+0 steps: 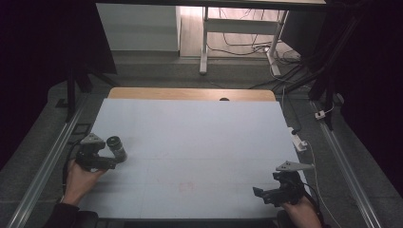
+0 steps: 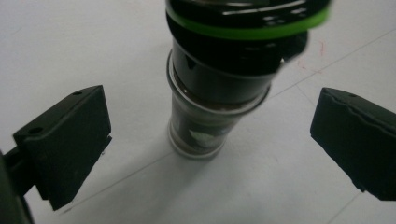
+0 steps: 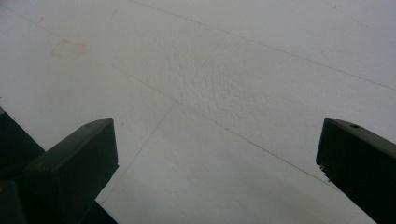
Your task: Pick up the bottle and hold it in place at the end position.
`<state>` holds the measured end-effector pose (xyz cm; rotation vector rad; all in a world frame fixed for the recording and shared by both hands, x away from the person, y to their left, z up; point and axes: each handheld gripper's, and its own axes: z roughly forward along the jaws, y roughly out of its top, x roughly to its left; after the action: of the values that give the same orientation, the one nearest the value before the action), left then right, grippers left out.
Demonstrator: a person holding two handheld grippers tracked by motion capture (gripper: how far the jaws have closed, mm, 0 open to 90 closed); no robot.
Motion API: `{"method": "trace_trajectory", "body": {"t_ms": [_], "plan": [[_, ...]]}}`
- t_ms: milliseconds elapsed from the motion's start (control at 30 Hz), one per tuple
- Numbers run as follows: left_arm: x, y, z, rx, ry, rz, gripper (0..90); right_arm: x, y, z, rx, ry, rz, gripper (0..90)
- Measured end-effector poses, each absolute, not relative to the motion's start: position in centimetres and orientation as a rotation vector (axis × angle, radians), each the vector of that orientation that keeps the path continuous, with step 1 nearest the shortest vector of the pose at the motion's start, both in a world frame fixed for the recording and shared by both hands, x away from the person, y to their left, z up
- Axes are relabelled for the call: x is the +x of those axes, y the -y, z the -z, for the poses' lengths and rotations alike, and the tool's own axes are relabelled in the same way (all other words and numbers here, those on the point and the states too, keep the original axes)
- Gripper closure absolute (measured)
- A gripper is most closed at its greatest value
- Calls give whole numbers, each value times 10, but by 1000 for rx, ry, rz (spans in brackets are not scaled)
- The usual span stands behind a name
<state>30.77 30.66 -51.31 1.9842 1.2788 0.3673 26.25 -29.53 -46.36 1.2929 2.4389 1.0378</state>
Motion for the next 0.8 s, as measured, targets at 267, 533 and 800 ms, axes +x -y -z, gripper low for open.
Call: {"method": "trace_trajectory", "body": {"t_ms": [267, 533, 800], "plan": [[318, -304, 521, 2072, -1290, -402, 52, 263, 295, 464, 1291, -2443, -1033, 0], [318, -304, 521, 2083, -1244, -391, 274, 263, 295, 464, 1287, -2447, -1029, 0], [316, -300, 517, 2128, -1181, -410, 527, 263, 295, 464, 1288, -2448, -1023, 0]]}}
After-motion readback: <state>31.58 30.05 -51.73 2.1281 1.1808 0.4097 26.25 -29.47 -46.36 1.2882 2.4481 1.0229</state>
